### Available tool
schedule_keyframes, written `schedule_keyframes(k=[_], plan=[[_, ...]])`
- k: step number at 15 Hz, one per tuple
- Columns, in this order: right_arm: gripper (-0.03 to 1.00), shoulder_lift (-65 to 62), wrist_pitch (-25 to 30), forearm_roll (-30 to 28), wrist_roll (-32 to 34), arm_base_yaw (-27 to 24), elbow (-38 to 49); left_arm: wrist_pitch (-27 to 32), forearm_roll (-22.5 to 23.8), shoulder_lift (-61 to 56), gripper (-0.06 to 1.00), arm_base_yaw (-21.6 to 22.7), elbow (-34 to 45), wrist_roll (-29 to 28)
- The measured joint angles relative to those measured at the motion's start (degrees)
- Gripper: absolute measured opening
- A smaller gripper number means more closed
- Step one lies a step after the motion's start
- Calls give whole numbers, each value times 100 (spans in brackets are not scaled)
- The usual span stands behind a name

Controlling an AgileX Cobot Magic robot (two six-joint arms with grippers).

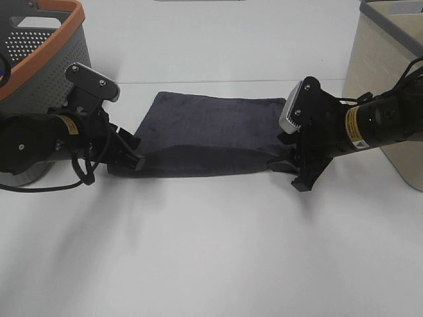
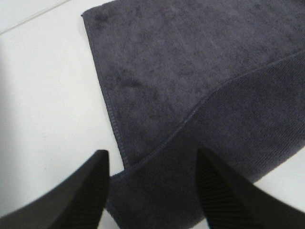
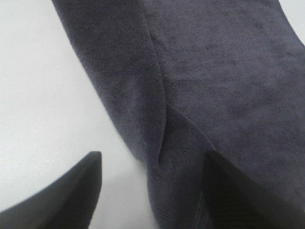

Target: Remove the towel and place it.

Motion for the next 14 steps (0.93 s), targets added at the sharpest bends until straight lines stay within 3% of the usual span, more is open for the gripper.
schedule_keyframes(k=[2,4,8,12,14], plan=[[70,-57,189,-126,183,0,11,390,6,-46,74,0,0,-281],[72,-309,258,-143,355,0,17,900,6,-264,84,0,0,-458],[72,-1060,773,0,900,0,23,1776,0,-922,85,0,-481,-493],[72,-2045,2023,756,1026,0,-103,3077,-6,-1238,84,0,-1851,-498],[72,-2447,3002,1427,1026,0,-430,3948,-6,-1238,84,0,-2618,-498]])
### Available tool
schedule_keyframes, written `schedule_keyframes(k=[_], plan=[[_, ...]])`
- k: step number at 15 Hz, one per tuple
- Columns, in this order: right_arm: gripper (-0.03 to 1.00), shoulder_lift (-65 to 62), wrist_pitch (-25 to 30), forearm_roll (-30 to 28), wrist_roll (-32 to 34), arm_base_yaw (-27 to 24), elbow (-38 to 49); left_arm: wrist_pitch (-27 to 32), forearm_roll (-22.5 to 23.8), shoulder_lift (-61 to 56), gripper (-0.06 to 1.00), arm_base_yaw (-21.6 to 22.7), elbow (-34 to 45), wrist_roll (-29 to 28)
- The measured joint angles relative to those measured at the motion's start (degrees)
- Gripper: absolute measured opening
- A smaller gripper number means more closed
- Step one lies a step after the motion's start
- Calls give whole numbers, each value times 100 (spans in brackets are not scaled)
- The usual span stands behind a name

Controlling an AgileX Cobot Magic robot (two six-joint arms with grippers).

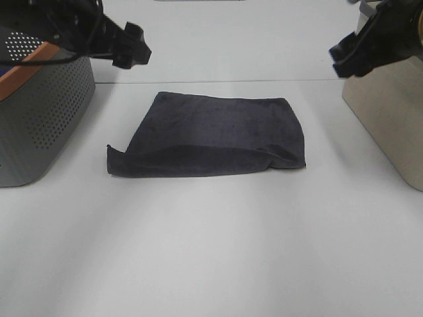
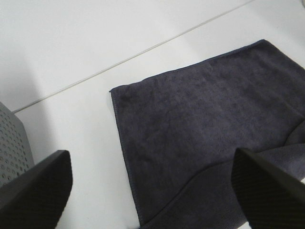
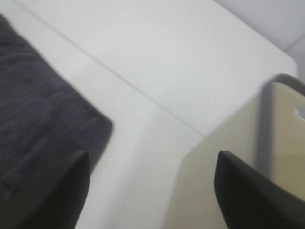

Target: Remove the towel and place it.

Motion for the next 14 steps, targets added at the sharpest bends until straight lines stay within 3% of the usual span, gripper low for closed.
schedule_keyframes(k=[3,4,5,7,9,11,14], plan=[[72,-155,2647,1278,-275,0,-1066,1060,0,0,84,46,-1089,-40],[72,-155,3363,1851,-705,-11,-1444,1352,0,0,84,138,-1427,-160],[72,-143,4148,2871,-1696,-17,-2097,1788,0,0,83,361,-1885,-355],[72,-23,4985,4337,-2830,-17,-2888,2515,6,57,83,716,-2464,-533],[72,269,5735,5409,-3644,-17,-3696,2997,-6,92,83,1077,-2836,-762],[71,636,6698,5987,-4177,-17,-4555,3421,-138,126,83,1404,-3157,-940],[71,865,7024,6434,-4503,-17,-5306,4349,-269,126,82,1753,-3661,-974]])
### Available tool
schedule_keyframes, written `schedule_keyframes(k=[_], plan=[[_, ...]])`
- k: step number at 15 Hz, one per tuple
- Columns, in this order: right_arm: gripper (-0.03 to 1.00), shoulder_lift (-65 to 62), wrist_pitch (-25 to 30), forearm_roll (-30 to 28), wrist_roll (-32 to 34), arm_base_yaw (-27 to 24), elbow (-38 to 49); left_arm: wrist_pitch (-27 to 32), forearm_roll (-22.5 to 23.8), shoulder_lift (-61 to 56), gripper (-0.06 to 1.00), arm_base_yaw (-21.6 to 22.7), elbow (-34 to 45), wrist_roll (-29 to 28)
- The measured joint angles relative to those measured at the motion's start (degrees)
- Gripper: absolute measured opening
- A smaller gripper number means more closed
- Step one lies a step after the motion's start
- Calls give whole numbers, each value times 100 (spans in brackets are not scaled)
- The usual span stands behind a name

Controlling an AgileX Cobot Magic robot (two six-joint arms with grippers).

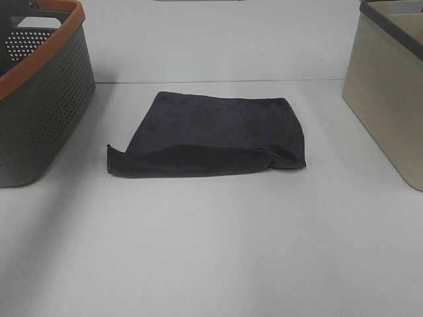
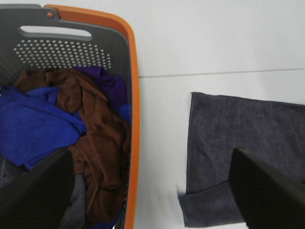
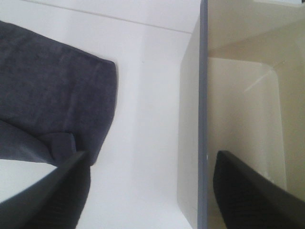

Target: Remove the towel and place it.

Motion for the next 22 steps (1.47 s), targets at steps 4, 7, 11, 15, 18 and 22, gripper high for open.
schedule_keyframes(k=[4,7,11,15,18,22], plan=[[71,-69,80,138,-52,0,-206,928,-17,-40,82,510,-418,-17],[71,-602,86,235,-52,0,17,945,6,-630,82,607,-160,-46],[71,-1833,86,401,-52,0,1123,957,206,-2034,82,607,1226,-46],[71,-3358,92,413,-52,0,3123,974,206,-3885,82,607,3701,-46],[71,-4280,103,430,-52,0,4286,917,189,-5042,82,607,4973,-46],[71,-5500,109,441,-52,0,5541,796,143,-6474,82,607,6136,-52]])
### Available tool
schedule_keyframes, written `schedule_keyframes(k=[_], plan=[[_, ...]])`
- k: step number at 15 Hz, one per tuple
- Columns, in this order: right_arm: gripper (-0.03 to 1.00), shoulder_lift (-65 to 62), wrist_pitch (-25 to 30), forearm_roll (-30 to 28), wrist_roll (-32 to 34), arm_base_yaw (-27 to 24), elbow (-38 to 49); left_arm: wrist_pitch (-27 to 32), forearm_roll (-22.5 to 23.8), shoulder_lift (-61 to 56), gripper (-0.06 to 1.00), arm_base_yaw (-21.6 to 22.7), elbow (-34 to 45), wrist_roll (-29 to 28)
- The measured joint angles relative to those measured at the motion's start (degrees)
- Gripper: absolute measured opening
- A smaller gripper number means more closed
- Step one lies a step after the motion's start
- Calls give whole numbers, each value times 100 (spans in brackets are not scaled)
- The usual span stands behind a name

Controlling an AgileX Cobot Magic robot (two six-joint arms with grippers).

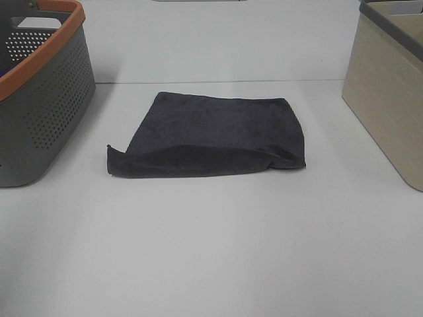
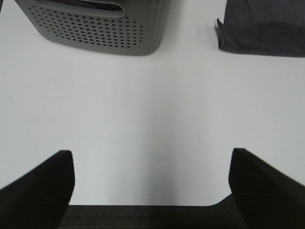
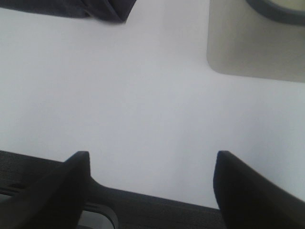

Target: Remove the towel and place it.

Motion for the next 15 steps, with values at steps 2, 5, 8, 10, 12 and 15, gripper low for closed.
schedule_keyframes(k=[2,5,8,10,12,15], plan=[[71,-693,0,0,0,0,619,-11,0,-705,82,0,521,0],[71,-1759,-103,57,-17,0,1564,-212,6,-1673,82,0,1266,0],[71,-2469,-304,218,-149,0,1954,-458,0,-2298,82,0,1696,0],[71,-2962,-441,344,-172,0,1977,-613,0,-2779,82,0,1748,138],[71,-3329,-447,350,-252,0,1982,-705,0,-3128,82,0,1833,275],[71,-3913,-602,413,-607,0,2023,-751,6,-3455,82,0,1856,281]])
